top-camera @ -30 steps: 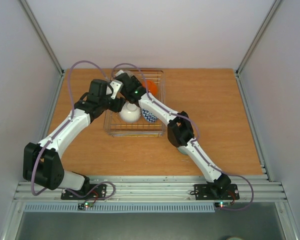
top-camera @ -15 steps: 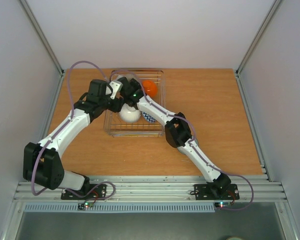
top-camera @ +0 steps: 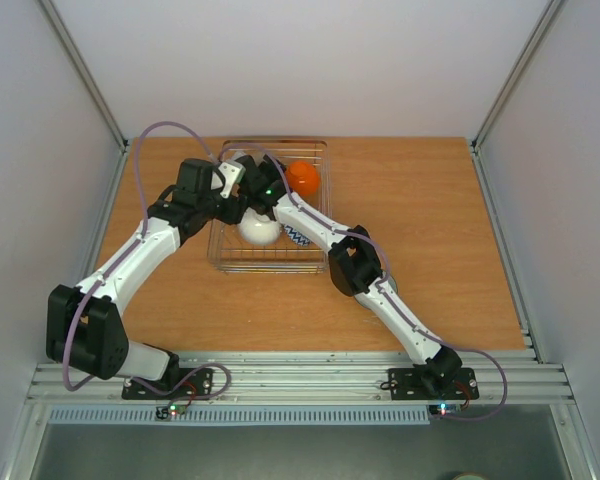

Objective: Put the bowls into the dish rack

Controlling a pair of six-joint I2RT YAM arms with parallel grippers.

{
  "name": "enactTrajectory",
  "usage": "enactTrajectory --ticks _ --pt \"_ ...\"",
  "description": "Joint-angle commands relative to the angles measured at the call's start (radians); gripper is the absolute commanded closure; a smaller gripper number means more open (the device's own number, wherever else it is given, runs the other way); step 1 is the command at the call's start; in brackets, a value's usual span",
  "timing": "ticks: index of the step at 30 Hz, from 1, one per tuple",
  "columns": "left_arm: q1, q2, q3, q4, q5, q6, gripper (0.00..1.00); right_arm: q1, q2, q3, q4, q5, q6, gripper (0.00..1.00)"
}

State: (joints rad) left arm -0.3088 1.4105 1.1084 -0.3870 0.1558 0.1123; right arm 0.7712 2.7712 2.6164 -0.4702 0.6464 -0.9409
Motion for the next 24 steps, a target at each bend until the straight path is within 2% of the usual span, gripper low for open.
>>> enactTrajectory --ticks 1,15,24 --pt "-0.009 0.004 0.005 0.043 0.032 0.007 0.36 0.019 -0.015 0.042 0.014 -0.006 0.017 0.02" --pt "-0.007 0.002 0.005 0.042 0.031 0.013 0.36 0.023 -0.133 -0.021 -0.04 -0.159 0.139 0.02" --pt "-0.007 -0.017 0.004 0.043 0.015 0.013 0.36 0.022 -0.228 -0.135 0.014 -0.28 0.189 0.01"
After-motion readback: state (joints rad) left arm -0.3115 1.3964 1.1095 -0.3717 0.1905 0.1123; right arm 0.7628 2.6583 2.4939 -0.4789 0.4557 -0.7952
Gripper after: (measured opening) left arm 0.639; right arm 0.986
